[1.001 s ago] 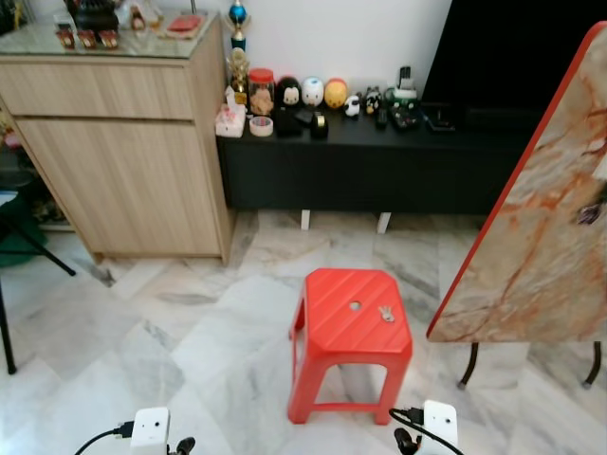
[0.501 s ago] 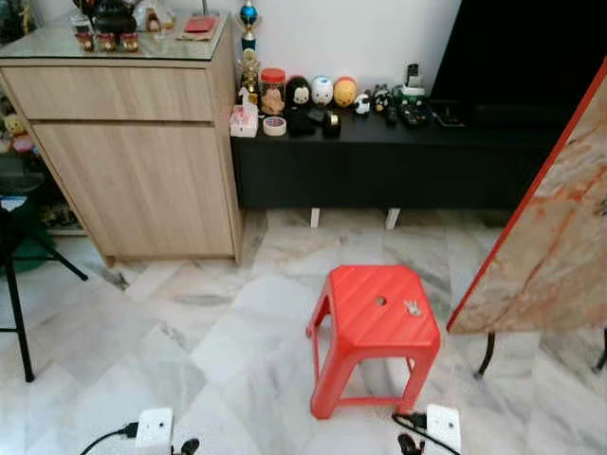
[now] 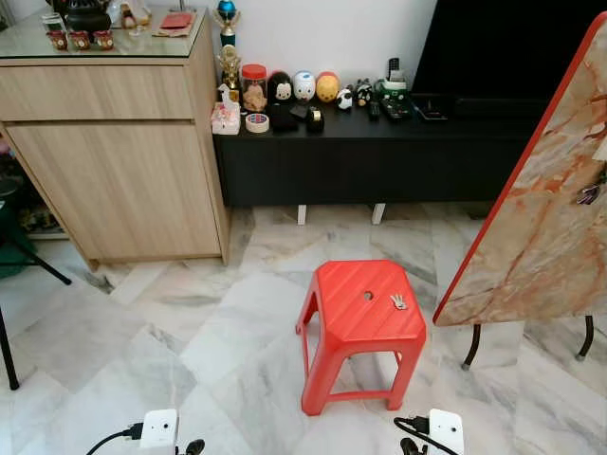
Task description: Hang keys on a hook
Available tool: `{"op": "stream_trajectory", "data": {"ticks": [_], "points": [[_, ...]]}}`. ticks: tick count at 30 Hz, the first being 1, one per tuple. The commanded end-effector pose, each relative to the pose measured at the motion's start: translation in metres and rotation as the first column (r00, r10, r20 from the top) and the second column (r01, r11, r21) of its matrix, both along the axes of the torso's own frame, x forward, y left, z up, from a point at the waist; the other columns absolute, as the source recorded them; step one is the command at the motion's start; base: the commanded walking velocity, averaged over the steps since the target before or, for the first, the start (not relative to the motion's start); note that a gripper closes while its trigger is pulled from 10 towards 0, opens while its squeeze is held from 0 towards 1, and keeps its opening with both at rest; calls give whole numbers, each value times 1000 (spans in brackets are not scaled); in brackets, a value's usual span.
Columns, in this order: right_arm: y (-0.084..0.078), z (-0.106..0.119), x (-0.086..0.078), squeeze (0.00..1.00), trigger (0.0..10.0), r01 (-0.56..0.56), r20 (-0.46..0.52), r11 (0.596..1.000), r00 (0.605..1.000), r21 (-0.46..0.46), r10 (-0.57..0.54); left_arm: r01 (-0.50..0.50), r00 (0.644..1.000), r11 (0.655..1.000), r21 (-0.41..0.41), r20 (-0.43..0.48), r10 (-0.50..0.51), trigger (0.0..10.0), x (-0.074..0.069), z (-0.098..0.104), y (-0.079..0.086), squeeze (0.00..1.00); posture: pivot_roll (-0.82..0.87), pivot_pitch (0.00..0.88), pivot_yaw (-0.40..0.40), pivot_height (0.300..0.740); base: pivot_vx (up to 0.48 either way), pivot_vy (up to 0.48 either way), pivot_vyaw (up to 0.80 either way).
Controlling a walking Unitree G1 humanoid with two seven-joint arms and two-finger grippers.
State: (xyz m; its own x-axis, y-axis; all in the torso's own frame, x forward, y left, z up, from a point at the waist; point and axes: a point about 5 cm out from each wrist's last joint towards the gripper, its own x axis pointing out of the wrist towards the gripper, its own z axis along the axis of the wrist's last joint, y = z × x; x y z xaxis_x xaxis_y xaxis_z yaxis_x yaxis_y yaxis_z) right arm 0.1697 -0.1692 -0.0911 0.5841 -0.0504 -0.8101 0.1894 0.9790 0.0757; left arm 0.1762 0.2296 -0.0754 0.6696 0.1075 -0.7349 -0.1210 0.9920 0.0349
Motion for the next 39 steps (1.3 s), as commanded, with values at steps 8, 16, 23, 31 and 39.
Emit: {"op": "stream_trajectory", "data": {"ticks": [8, 16, 23, 31, 39], "points": [[-4, -1, -2, 0, 10000, -13, -13, 1000, 1000, -16, 13, 26, 1000, 1000, -3, 15, -26, 10000, 3, 1, -4, 0, 52, 0, -62, 740, 0, 0, 0], [-1, -1, -1, 0, 10000, -41, -17, 999, 999, -18, 41, 37, 999, 999, 0, 28, -37, 10000, 7, 3, -4, 0, 51, 0, -54, 740, 0, 0, 0], [-1, -1, -2, 0, 10000, -49, -23, 999, 999, -20, 49, 40, 999, 999, 2, 30, -41, 10000, 8, 3, -5, 0, 53, 0, -57, 740, 0, 0, 0], [-1, -1, -2, 0, 10000, -91, -30, 995, 996, -38, 89, 45, 998, 999, 0, 38, -45, 10000, 10, 4, -8, 0, 58, 0, -63, 740, 0, 0, 0], [1, 0, 0, 0, 10000, -146, -24, 987, 989, -63, 145, 40, 998, 999, 1, 46, -40, 10000, 10, 4, -8, 0, 59, 0, -65, 740, 0, 0, 0]]}}
